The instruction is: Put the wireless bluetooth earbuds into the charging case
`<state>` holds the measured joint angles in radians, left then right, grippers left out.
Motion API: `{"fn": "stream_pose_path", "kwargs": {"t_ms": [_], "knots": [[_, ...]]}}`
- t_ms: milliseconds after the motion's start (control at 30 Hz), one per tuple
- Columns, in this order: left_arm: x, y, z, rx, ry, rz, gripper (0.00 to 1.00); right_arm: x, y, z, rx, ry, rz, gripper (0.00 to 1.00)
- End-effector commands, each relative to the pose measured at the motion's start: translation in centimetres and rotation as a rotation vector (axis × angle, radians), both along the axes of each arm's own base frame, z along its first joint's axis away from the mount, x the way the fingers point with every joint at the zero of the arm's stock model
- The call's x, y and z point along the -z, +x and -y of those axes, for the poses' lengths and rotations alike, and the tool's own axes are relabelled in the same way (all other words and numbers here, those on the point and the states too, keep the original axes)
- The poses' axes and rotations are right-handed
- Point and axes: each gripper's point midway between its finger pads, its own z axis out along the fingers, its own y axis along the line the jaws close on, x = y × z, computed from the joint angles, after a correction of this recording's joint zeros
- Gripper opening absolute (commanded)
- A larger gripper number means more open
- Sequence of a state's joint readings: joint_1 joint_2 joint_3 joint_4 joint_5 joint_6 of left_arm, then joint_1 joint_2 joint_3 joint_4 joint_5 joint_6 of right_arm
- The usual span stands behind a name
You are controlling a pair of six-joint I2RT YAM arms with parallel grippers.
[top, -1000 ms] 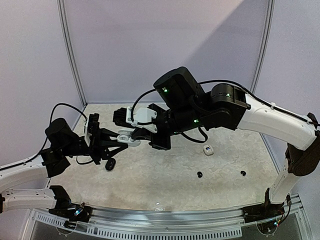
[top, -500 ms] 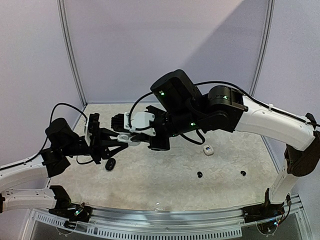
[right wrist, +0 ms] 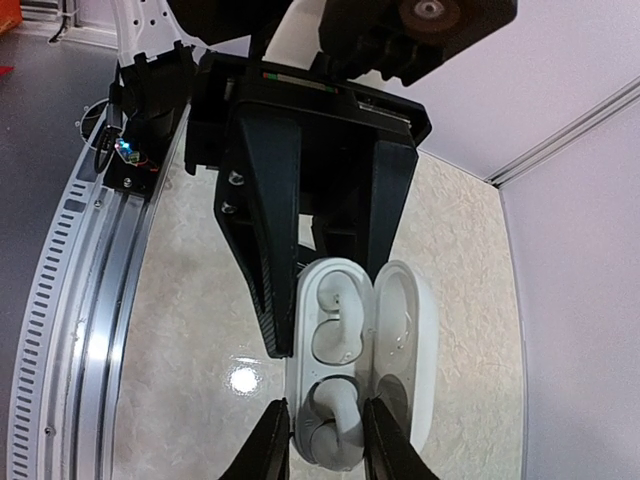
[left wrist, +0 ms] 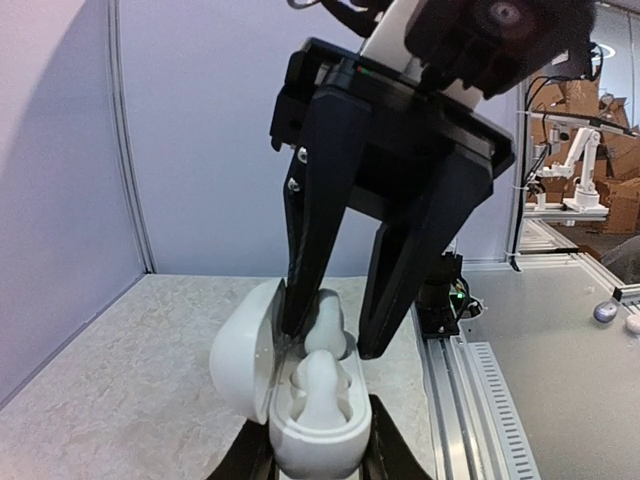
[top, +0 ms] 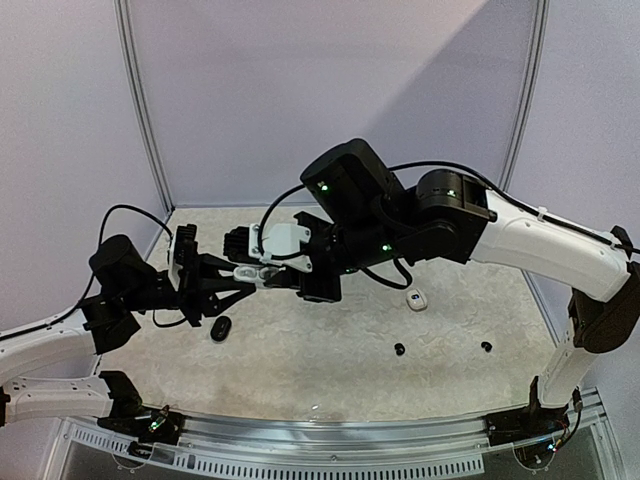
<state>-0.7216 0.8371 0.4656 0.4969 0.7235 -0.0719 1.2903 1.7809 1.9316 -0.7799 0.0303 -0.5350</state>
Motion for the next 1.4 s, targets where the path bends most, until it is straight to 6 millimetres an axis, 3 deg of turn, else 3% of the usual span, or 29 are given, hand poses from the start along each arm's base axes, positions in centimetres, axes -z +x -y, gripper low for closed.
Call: {"fn": "stream_pose_path", "kwargs": {"t_ms": [0, 100, 767, 1133, 1367], "knots": [[-2.7, -0.2, -0.3, -0.006, -0.06, 0.068, 0.0, -0.5, 0.3, 0.4, 0.035, 0.006, -0.014, 0.26], [-2.6, -0.1, -0.3, -0.009, -0.057, 0.066, 0.0, -1.5, 0.5, 0.4, 0.053, 0.037, -0.013, 0.29], [-2.8, -0.1, -0.3, -0.004, -0.067, 0.032, 0.0, -0.8, 1.7, -0.4, 0.085, -0.001, -0.022, 0.28], [-2.4, 0.0, -0.2, -0.006, -0.057, 0.013, 0.0, -3.8, 1.7, 0.1, 0.106, 0.087, -0.037, 0.31], [-1.8, 0.6, -0.3, -0.038, -0.042, -0.016, 0.0, -6.9, 1.0, 0.3, 0.081, 0.194, -0.055, 0.31]]}}
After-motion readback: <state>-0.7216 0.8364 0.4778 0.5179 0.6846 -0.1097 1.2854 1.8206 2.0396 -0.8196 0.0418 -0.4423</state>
